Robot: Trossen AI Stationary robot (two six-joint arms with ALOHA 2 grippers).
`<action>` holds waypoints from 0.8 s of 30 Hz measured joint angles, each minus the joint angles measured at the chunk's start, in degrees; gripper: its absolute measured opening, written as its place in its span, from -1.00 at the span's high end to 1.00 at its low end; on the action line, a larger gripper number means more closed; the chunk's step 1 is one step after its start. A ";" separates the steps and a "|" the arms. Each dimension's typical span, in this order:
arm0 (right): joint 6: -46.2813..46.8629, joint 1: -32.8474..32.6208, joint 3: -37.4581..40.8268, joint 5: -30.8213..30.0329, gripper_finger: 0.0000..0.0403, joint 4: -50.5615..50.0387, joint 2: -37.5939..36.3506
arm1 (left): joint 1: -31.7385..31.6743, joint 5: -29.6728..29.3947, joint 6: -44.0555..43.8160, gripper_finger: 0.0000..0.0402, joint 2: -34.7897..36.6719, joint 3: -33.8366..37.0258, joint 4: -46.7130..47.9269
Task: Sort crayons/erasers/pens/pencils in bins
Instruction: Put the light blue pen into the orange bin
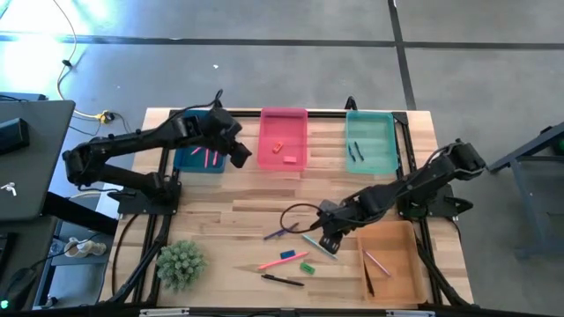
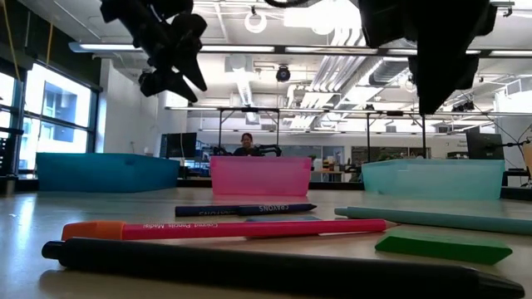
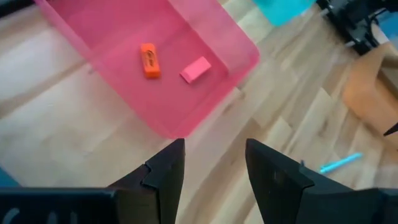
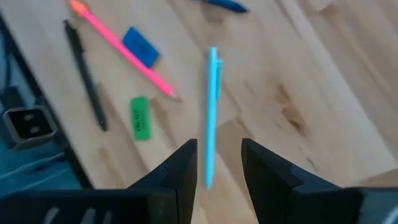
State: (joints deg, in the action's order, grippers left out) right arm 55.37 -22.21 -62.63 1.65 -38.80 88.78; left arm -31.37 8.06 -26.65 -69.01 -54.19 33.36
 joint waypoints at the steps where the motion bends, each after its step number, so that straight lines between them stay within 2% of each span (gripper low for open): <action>1: -0.69 -0.22 -0.60 0.35 0.41 -0.06 0.03 | 0.49 -0.03 -0.32 0.22 0.00 0.00 0.01; 5: -4.13 -0.49 -5.16 -0.49 0.41 -1.56 0.03 | 2.31 -0.04 -4.65 0.22 0.00 0.00 0.36; 9: -5.44 -0.47 -9.87 -4.74 0.41 -6.24 0.84 | 4.26 -0.12 -6.48 0.22 1.03 0.00 2.15; 12: -6.50 -0.43 -12.45 -5.32 0.41 -9.12 2.70 | 5.66 -3.84 -6.42 0.22 1.02 -0.01 4.96; 16: -6.84 -0.32 -16.80 -1.32 0.41 -12.04 7.52 | 7.23 -5.59 -9.46 0.22 1.01 0.02 10.68; 21: -6.84 -0.78 -24.01 -3.20 0.41 -19.27 15.00 | 10.10 -8.54 -10.00 0.22 1.01 0.02 15.91; 24: -7.94 -0.78 -26.21 -3.49 0.41 -20.23 18.45 | 11.02 -8.73 -10.93 0.22 1.01 0.02 16.62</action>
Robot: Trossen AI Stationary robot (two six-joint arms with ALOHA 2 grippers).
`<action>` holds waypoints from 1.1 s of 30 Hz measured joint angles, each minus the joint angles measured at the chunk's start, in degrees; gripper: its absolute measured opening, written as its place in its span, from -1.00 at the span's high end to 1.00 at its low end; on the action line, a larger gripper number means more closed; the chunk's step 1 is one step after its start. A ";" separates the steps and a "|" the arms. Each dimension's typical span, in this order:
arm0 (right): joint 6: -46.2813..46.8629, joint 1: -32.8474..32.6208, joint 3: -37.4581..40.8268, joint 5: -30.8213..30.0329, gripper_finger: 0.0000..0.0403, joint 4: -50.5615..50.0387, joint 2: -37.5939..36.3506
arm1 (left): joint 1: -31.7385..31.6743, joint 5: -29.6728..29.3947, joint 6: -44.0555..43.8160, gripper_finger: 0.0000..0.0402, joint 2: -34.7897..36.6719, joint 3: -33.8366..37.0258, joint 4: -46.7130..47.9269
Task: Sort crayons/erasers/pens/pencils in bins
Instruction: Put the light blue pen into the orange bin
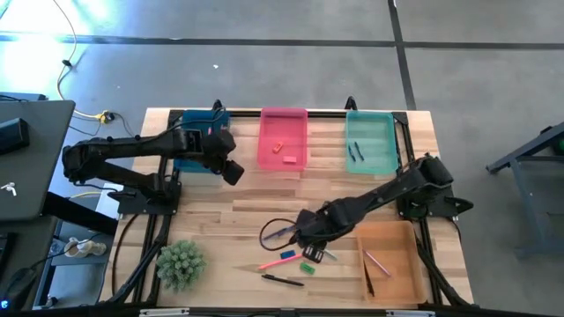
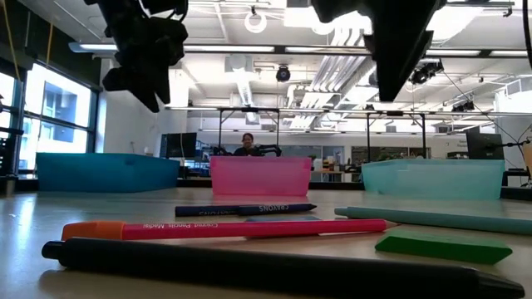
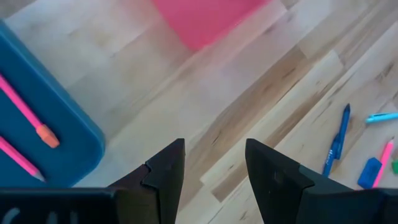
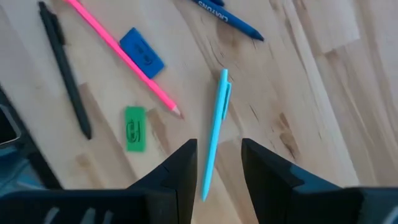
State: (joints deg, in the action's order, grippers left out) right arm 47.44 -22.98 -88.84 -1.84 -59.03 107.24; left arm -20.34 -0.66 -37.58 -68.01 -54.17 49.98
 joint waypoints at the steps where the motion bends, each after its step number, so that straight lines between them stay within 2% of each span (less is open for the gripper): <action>1: -0.22 0.00 -0.26 -0.08 0.41 0.25 0.93 | 0.22 0.04 0.00 0.22 0.00 0.00 0.00; 8: 0.36 0.02 -0.37 -2.13 0.41 2.85 5.45 | 0.68 0.02 0.22 0.22 0.00 0.00 0.02; 17: 4.89 0.49 -0.36 -0.77 0.41 4.29 9.43 | 0.31 0.02 4.17 0.22 0.00 0.00 0.30; 25: 10.80 1.26 -0.34 -0.08 0.41 7.00 10.21 | 0.29 0.00 7.17 0.22 0.00 0.00 0.42; 33: 12.09 1.57 -0.30 -2.13 0.41 5.65 11.27 | 0.29 0.00 7.39 0.22 0.00 -0.02 0.39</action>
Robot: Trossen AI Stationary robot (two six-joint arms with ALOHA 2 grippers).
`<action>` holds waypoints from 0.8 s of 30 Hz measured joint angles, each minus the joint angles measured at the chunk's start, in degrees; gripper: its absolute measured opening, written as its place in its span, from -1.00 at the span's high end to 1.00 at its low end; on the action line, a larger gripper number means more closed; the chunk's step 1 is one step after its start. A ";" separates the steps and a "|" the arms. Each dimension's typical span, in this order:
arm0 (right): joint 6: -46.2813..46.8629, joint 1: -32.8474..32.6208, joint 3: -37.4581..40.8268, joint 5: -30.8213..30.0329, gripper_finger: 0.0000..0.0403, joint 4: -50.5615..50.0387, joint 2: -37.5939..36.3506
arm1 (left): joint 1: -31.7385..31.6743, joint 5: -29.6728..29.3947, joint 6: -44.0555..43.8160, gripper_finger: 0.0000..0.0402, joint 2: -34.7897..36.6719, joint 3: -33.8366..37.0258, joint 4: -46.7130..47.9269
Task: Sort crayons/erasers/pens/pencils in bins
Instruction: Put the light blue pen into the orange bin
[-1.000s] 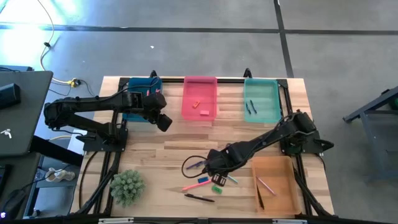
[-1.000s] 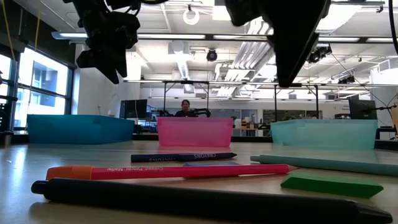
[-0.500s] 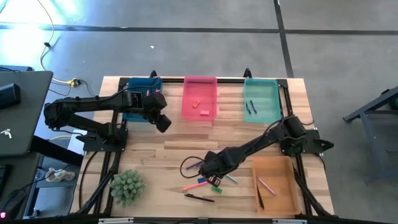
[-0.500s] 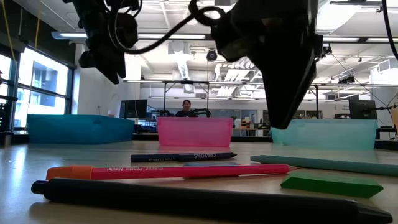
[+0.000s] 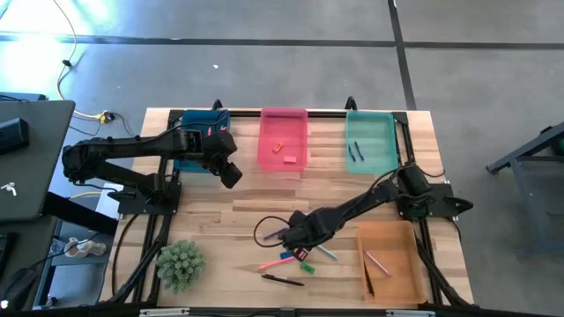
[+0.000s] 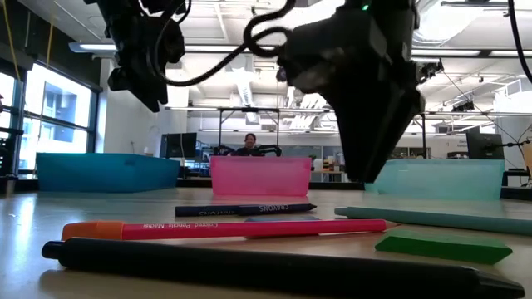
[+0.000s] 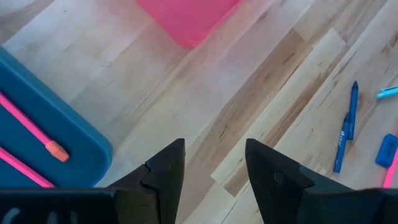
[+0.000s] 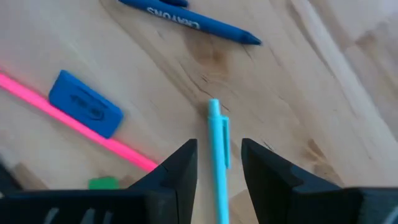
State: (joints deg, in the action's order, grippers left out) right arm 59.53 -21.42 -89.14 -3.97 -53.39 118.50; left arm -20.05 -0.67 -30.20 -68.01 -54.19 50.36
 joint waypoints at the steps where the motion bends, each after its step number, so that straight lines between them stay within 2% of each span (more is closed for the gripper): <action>1: -0.14 0.05 0.00 0.17 0.41 0.13 0.34 | 0.00 0.00 0.06 0.22 0.00 0.00 -0.03; 14: 0.57 0.05 0.02 1.69 0.41 0.06 4.10 | -0.17 -0.20 1.95 0.22 0.00 0.00 -0.25; 21: 2.16 0.14 -0.33 4.39 0.41 -0.99 5.73 | -0.28 0.13 2.38 0.22 0.28 0.00 0.03; 24: 2.91 0.16 -0.33 5.10 0.48 -1.22 5.98 | -0.65 1.09 3.86 0.22 1.22 -0.03 0.03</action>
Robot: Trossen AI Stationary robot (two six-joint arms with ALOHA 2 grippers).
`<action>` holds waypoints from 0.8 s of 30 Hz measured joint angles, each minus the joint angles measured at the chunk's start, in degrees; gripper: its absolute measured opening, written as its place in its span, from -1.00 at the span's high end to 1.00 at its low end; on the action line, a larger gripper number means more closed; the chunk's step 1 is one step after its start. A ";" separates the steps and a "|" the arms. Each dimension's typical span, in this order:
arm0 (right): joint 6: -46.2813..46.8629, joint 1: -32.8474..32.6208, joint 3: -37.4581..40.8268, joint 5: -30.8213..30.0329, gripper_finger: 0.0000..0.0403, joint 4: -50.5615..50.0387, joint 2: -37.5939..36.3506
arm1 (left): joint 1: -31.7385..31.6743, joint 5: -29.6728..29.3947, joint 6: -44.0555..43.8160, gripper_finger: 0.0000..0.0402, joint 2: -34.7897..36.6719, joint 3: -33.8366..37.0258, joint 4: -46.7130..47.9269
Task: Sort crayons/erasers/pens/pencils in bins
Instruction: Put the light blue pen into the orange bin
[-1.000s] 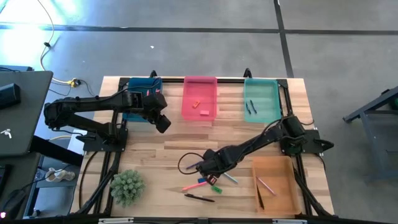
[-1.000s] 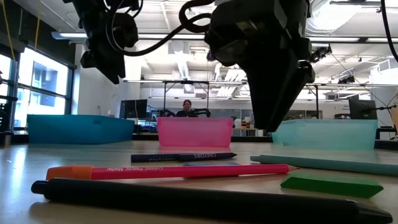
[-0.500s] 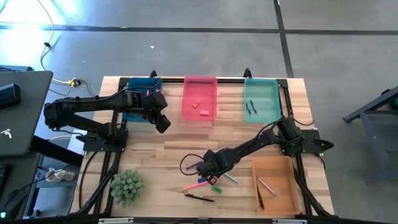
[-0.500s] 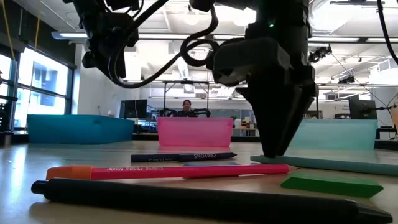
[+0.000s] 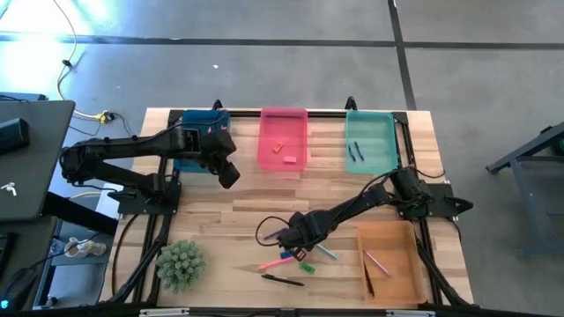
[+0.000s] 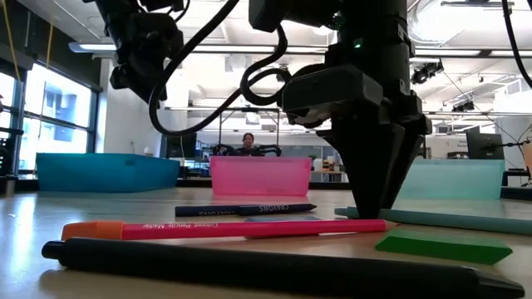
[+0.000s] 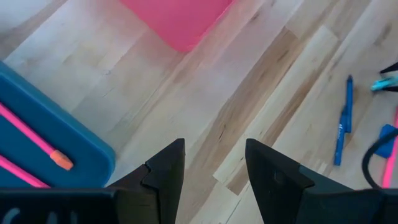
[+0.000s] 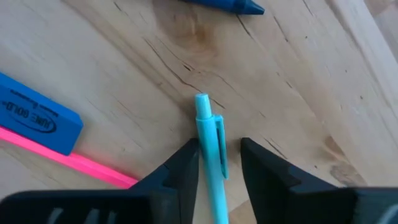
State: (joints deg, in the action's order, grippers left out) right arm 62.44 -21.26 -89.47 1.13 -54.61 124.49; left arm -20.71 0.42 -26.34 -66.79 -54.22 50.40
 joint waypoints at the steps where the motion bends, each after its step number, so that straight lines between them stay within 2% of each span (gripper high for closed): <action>1: 0.56 0.00 0.02 0.08 0.52 -0.02 0.02 | -0.30 0.48 0.28 0.22 0.35 0.00 0.01; 10: 0.60 0.43 0.13 1.11 0.93 -0.17 0.15 | -2.47 0.96 2.48 0.22 5.29 0.00 1.85; 16: 1.58 -0.25 0.20 0.81 0.94 -0.17 -0.47 | -2.95 0.99 3.16 0.22 8.07 0.00 2.91; 24: 6.67 -2.16 0.55 -0.68 0.95 -0.52 -5.35 | -2.90 0.94 4.22 0.22 8.96 0.00 2.83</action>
State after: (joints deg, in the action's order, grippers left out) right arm 69.11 -23.42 -88.92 0.45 -55.13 119.13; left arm -23.60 1.37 -22.11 -57.82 -54.22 53.22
